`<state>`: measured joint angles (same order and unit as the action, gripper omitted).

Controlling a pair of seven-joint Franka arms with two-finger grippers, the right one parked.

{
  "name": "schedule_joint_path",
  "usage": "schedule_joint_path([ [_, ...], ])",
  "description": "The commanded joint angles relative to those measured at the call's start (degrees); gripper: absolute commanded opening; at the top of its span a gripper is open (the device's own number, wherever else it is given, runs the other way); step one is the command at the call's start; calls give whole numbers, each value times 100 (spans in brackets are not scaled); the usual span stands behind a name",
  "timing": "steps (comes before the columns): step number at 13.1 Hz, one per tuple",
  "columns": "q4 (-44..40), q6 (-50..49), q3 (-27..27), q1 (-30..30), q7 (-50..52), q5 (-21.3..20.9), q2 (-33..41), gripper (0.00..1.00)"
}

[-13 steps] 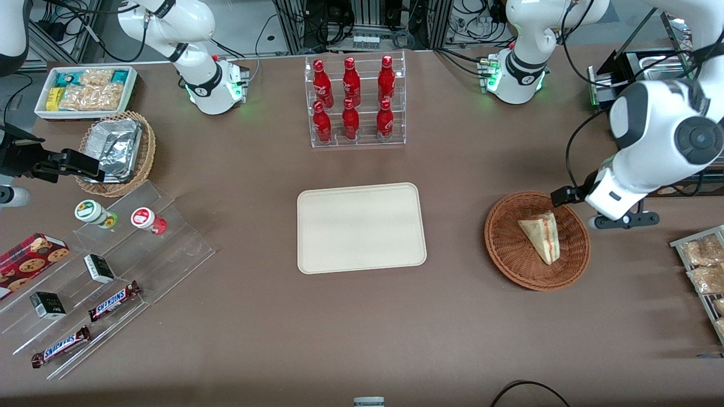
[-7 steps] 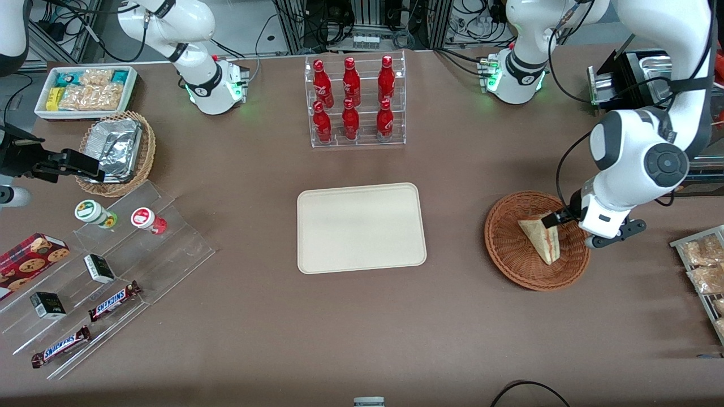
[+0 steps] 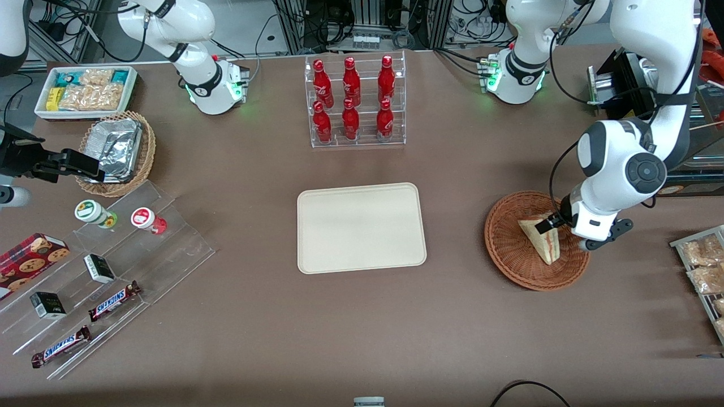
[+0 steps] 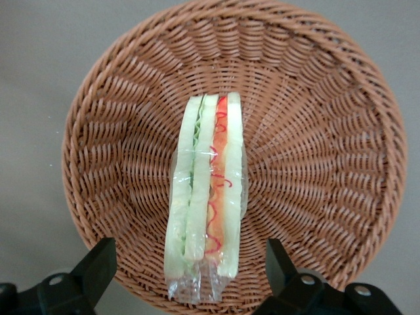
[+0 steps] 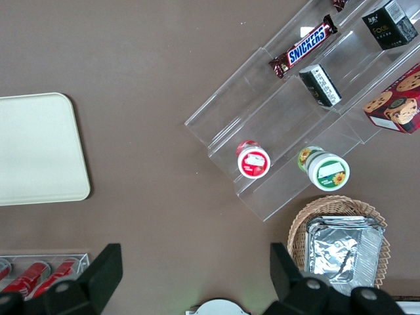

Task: Place sandwich from basket to tray
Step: 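Lower the open left gripper around the wrapped sandwich and close it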

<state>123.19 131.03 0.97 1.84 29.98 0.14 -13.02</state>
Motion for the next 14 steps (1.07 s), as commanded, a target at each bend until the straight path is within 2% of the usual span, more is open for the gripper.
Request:
schedule_joint_path([
  [1,64,143,17,27,105,-5,-130,100],
  [5,187,388,17,53,105,-5,-288,100],
  [6,213,423,17,53,105,-5,-297,93],
  [7,222,406,17,53,96,-5,-289,43],
  [8,223,380,17,53,61,-5,-262,0],
  [11,109,65,17,62,0,-22,-78,0],
  [14,-452,-848,78,115,8,-31,72,0],
])
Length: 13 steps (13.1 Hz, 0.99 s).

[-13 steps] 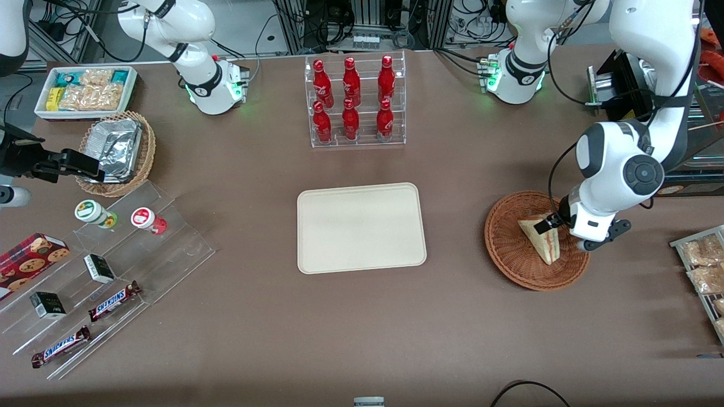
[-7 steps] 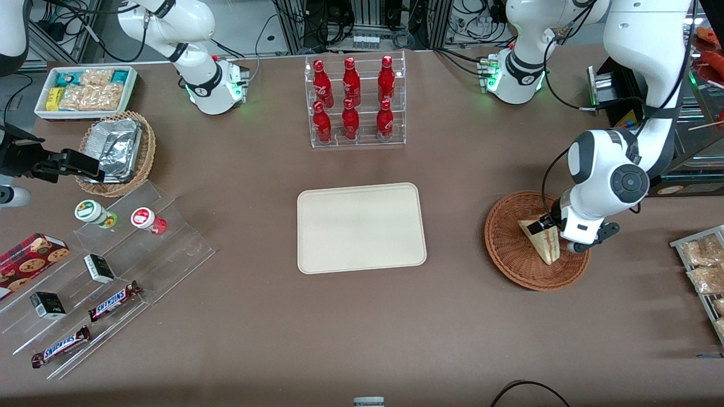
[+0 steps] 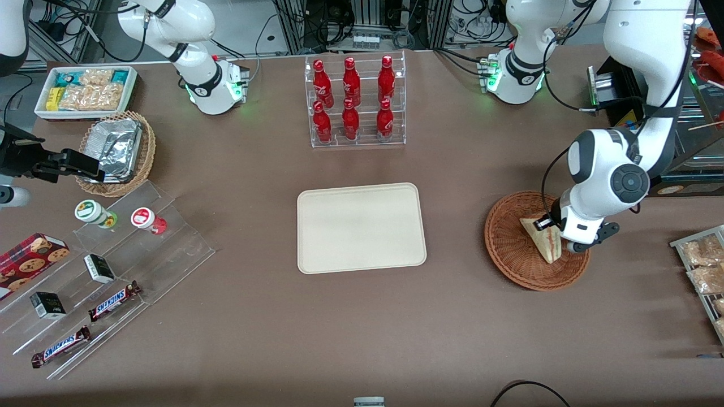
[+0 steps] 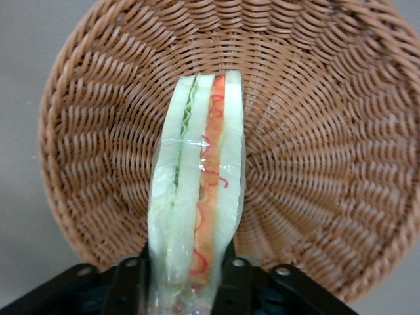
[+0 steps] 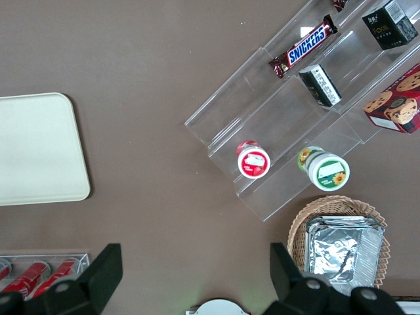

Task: Place sandwich from basket to tray
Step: 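Lift the sandwich out of the basket and carry it toward the cream tray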

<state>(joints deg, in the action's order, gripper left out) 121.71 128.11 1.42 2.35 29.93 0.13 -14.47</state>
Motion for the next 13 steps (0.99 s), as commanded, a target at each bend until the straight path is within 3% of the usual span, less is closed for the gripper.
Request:
schedule_joint_path([
  [1,-480,-820,69,151,21,-92,234,0],
  [4,-833,-1322,78,563,30,-101,243,0],
  [8,-1026,-1394,78,1564,109,-92,138,0],
  [13,-2008,-1394,87,2681,284,22,-757,0],
])
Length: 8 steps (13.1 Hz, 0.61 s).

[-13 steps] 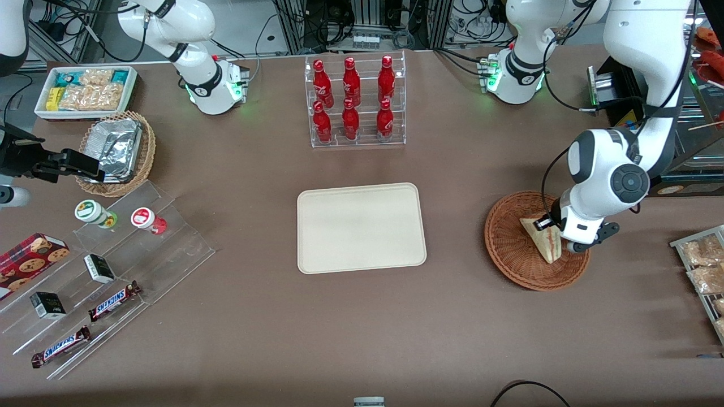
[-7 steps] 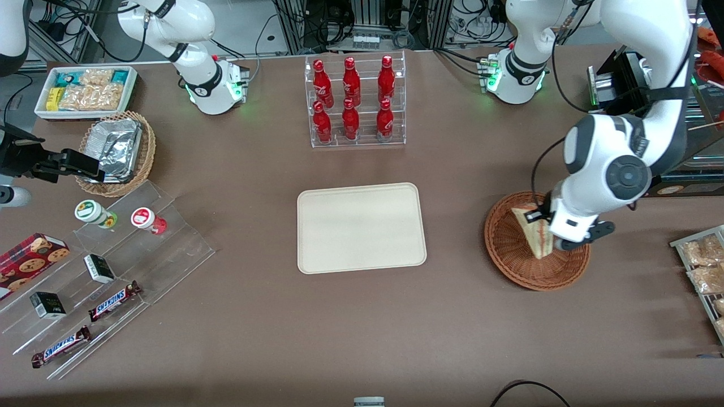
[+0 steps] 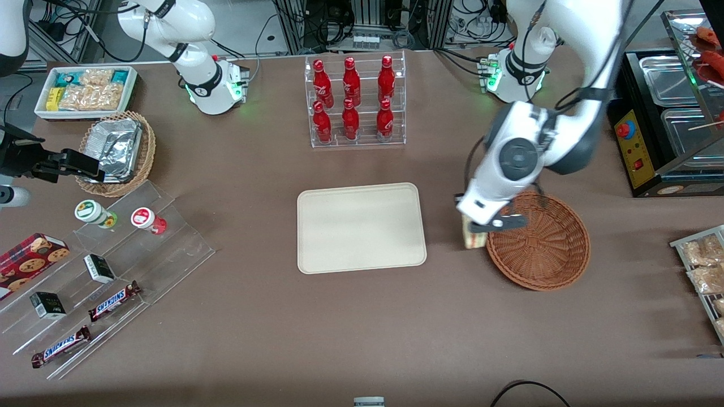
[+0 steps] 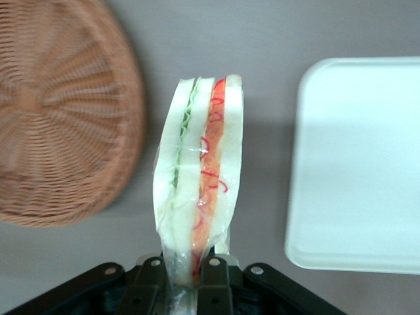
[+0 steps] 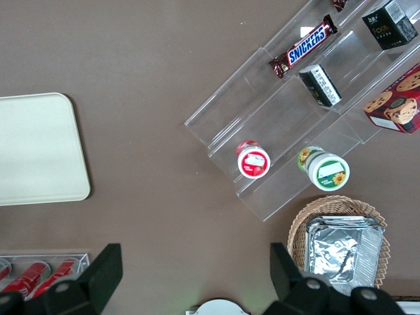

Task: Place sandwich from basket to tray
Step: 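Lift the sandwich out of the basket and carry it toward the cream tray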

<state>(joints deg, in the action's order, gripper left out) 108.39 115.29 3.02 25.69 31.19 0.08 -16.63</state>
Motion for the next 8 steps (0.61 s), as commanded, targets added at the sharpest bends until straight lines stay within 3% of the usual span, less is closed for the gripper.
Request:
schedule_joint_path([
  [1,-1010,-112,-73,532,507,18,-821,0],
  [4,-2003,-103,-64,981,1151,35,-1700,0],
  [8,-3225,-76,-29,1376,1705,369,-2702,0],
])
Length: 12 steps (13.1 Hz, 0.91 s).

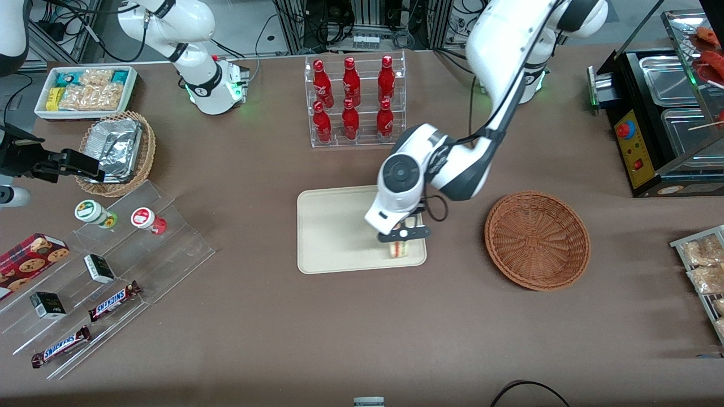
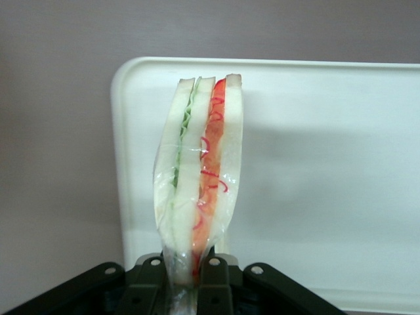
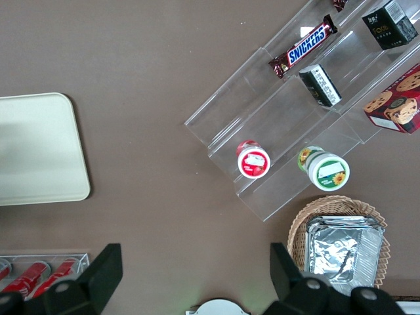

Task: Place sandwich from basket to tray
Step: 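Lower the sandwich onto the tray and open the left gripper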

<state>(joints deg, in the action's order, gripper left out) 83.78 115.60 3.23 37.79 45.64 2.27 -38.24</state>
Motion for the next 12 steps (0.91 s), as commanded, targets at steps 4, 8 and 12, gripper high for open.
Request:
schedule_joint_path([
  [4,-1127,85,151,237,445,301,-913,0],
  [8,-1136,270,283,307,613,292,-1019,0],
  [12,-1136,270,266,369,604,248,-1010,100],
])
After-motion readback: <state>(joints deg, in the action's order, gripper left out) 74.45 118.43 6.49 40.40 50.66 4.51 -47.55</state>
